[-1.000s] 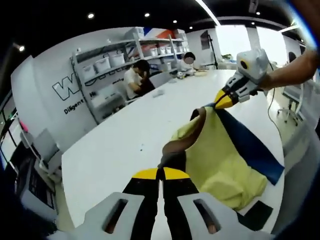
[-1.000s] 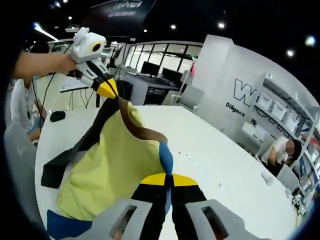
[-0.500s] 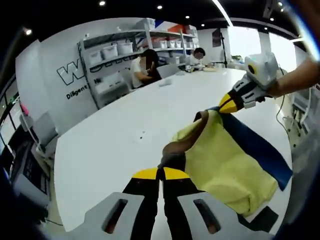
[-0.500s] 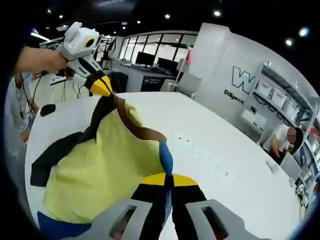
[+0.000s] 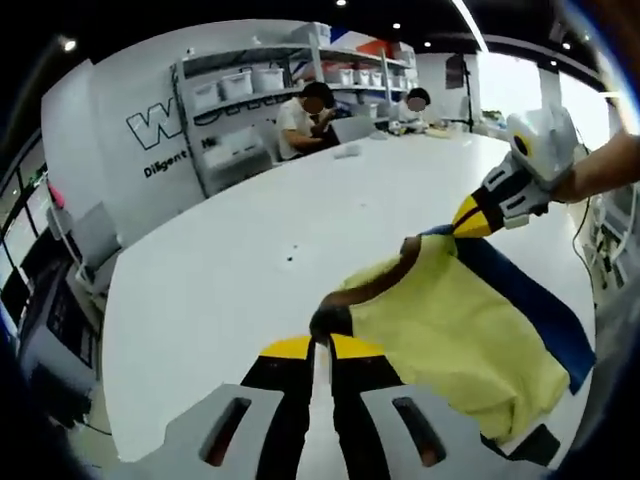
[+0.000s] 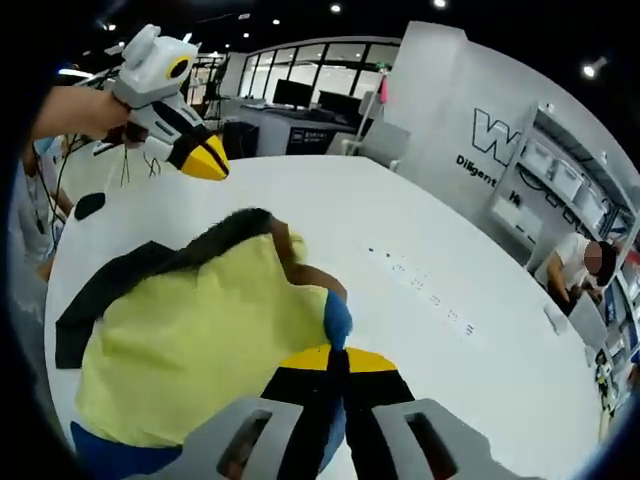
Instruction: Fold the garment on the visible template until the final outline fits inside the template.
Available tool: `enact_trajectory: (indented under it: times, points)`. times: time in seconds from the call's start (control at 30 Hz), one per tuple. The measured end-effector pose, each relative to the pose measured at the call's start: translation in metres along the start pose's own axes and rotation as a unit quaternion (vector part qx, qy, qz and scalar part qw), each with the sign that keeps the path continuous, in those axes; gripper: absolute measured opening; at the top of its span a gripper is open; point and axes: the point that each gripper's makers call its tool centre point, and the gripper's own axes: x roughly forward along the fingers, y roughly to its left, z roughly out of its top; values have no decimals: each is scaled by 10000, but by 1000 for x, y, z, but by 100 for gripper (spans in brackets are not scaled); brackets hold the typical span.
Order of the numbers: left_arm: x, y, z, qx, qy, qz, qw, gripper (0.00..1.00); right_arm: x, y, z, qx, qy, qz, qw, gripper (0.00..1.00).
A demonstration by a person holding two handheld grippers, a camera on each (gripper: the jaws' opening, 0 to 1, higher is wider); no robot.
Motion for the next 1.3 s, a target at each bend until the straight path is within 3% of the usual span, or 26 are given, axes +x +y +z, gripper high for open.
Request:
enact_trajectory:
  times: [0.13,0.47,0.83,1.3]
  points:
    - [-6,-6,-4,118,-4,-82,9999,9,-3,6,-5,-167,42,1,9999,1]
    - [-22,-27,-17,202,2,-220,9996,18,-25,19,-12,-95,-90,60,9999,12]
    - [-42,-58,-32,173,-32,-386,9991,25,-46,40,-20,232,-191,101,9995,27]
    - [-75,-86,-57,77,-92,-264,9996,33,-79,64,-32,462,-223,40,9987,39]
